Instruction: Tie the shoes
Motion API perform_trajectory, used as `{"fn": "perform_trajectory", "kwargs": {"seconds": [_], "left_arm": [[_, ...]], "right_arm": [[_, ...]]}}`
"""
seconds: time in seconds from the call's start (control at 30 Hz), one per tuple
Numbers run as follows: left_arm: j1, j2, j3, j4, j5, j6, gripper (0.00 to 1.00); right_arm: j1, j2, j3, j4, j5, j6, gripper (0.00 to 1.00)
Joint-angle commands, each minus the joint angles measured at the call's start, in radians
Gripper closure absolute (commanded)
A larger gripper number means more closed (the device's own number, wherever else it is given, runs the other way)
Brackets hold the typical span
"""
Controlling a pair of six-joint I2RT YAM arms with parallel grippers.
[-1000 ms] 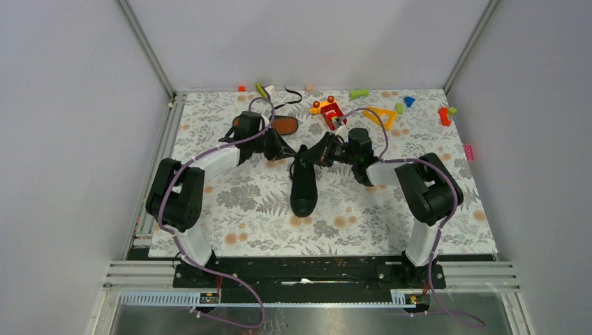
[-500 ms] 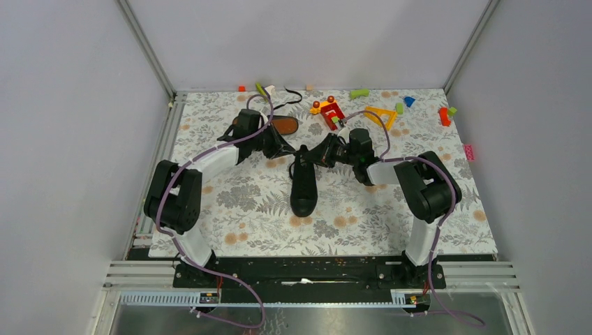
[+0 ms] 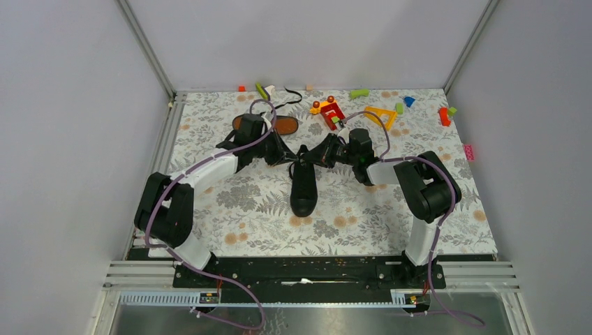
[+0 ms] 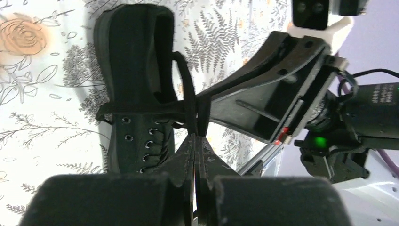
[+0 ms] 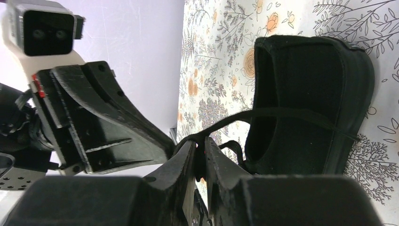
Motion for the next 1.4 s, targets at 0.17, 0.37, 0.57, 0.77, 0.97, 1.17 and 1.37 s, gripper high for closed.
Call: {"fn": "perform_trajectory", "kwargs": {"seconds": [0.17, 0.37, 0.57, 0.77, 0.97, 1.17, 1.37], "left_arm": [[0.058, 0.035, 0.022, -0.025, -0.013, 0.031, 1.0], [0.076, 0.067, 0.062, -0.061, -0.007, 0.054, 1.0], [0.053, 0.04, 0.029, -0.061, -0.026, 0.052, 1.0], [0.01, -0.017, -0.031, -0.025, -0.032, 0.026, 1.0], [-0.03, -0.016, -0.043, -0.007, -0.033, 0.009, 1.0], [-0.063, 0.024, -0.018, 0.02, -0.038, -0.003, 1.0], [-0.09, 0.064, 0.005, 0.051, -0.052, -0.012, 1.0]], "right_arm": [[-0.009, 0.005, 0.014, 0.051, -0.011, 0.007, 0.81], [-0.009, 0.004, 0.018, 0.052, -0.018, 0.007, 0.82], [-0.009, 0.002, 0.014, 0.056, -0.012, 0.007, 0.82], [-0.009, 0.008, 0.011, 0.069, -0.011, 0.017, 0.82], [-0.009, 0.007, 0.011, 0.075, -0.013, 0.019, 0.82], [-0.009, 0.004, 0.008, 0.079, -0.013, 0.02, 0.83], [-0.009, 0.003, 0.008, 0.078, -0.014, 0.02, 0.83]]}}
